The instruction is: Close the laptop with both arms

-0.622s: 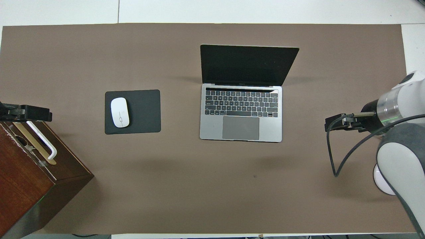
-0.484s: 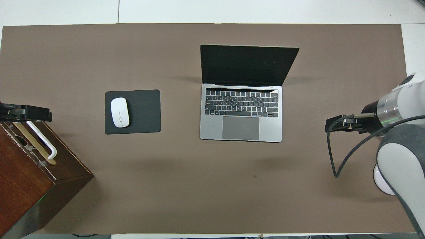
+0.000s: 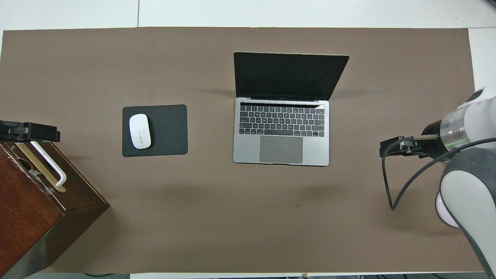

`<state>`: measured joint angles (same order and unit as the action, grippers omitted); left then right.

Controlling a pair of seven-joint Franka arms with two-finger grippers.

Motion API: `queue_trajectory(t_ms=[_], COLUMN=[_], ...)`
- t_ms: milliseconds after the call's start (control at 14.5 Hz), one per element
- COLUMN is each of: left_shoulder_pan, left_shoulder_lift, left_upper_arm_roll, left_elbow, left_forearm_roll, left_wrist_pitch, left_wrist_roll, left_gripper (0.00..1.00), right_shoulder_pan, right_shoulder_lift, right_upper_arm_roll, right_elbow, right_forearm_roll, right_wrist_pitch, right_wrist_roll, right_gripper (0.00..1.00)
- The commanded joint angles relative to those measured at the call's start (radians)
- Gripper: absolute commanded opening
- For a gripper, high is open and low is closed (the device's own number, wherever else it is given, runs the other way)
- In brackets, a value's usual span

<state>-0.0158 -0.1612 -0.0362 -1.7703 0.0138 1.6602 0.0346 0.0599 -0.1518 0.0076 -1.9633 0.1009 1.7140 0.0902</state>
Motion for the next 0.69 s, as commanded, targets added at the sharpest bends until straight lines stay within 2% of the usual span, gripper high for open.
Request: queue_trajectory(t_ms=[0,622], left_shoulder_pan=[0.008,0.011], left_shoulder_lift=[-0.023,-0.023], left_upper_arm_roll=[-0.007,-0.005], left_elbow=[-0.024,-0.026], left_forearm_roll=[-0.008,-0.008], left_wrist_pitch=[0.013,0.010], left_wrist_roll=[0.002,-0.013], left_gripper=[1.00,1.00], right_shoulder_pan=[-0.008,-0.011], right_shoulder_lift=[-0.025,-0.025], right_upper_arm_roll=[0.003,0.003], right_elbow=[-0.023,-0.025], right_forearm_roll=[0.016,0.014], right_wrist_pitch=[0.004,0.002], right_wrist_roll=[0.005,-0.001], right_gripper=[1.00,1.00])
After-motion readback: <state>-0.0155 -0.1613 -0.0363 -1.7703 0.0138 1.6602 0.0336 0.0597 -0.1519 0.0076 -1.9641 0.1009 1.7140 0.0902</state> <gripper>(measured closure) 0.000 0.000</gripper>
